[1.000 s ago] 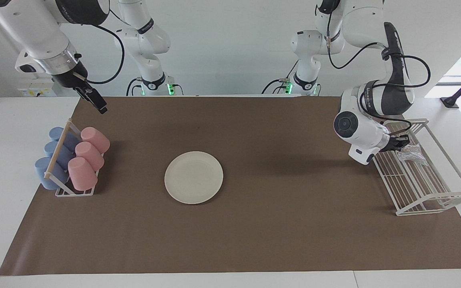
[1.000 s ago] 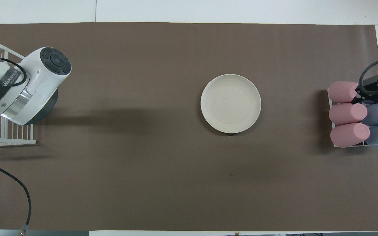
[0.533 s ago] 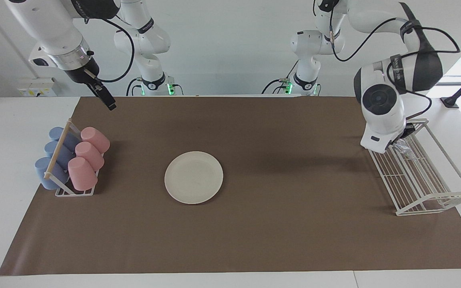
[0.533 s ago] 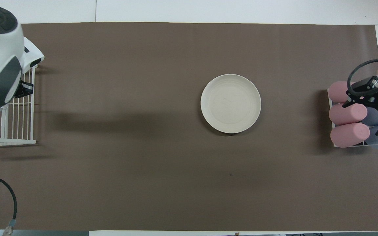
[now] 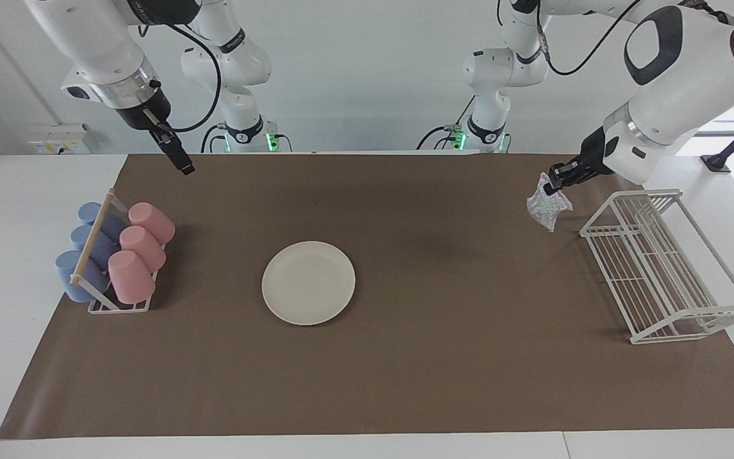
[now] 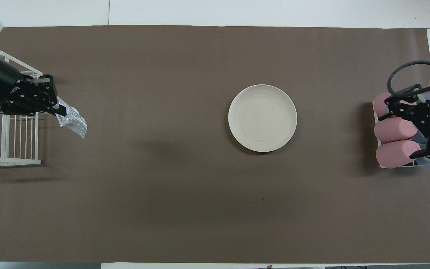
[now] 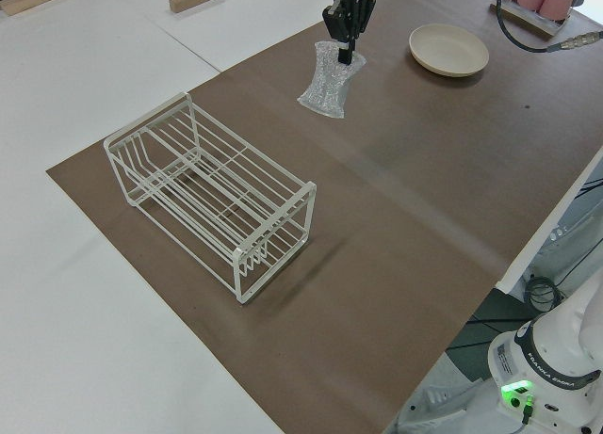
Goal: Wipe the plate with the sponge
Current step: 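Carry the scrubber toward the plate while the right gripper reaches it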
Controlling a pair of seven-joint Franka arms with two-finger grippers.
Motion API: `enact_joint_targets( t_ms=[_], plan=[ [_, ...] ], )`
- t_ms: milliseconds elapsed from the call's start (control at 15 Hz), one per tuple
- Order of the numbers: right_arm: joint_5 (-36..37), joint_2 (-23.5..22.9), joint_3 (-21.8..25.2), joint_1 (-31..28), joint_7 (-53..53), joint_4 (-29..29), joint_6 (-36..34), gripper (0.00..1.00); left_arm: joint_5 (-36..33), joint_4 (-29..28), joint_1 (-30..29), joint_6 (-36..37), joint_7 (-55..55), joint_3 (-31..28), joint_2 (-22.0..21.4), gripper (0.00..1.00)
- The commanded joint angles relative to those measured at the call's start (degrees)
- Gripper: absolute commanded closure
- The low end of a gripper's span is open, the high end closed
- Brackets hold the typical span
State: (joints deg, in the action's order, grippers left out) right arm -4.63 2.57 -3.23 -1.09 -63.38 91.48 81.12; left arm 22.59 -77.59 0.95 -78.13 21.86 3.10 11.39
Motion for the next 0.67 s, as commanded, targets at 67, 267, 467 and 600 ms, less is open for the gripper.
enact_joint_targets(
  t_ms=[67, 267, 467, 600],
  plan=[
    [-4.32, 1.03, -3.79, 0.39, -13.05, 0.37, 0.35, 0.0, 17.09, -14.74, -1.92, -10.08, 1.7, 0.15, -6.98, 1.0],
    [-6.27, 1.03, -6.87, 1.53, -22.99, -0.33, 0.97, 0.0, 32.45, -31.42, -1.39, -19.14, -3.72, 0.24, -15.14, 1.0],
    [-6.27, 1.03, -7.93, 5.55, -30.72, -0.86, 1.32, 0.0, 45.66, -46.29, 0.62, -22.85, -14.62, 0.41, -22.89, 1.0],
    [-6.18, 1.21, -7.93, 10.82, -40.45, -0.34, 4.9, 0.0, 49.64, -49.84, 3.95, -23.3, -20.43, 0.41, -24.14, 1.0]
  ],
)
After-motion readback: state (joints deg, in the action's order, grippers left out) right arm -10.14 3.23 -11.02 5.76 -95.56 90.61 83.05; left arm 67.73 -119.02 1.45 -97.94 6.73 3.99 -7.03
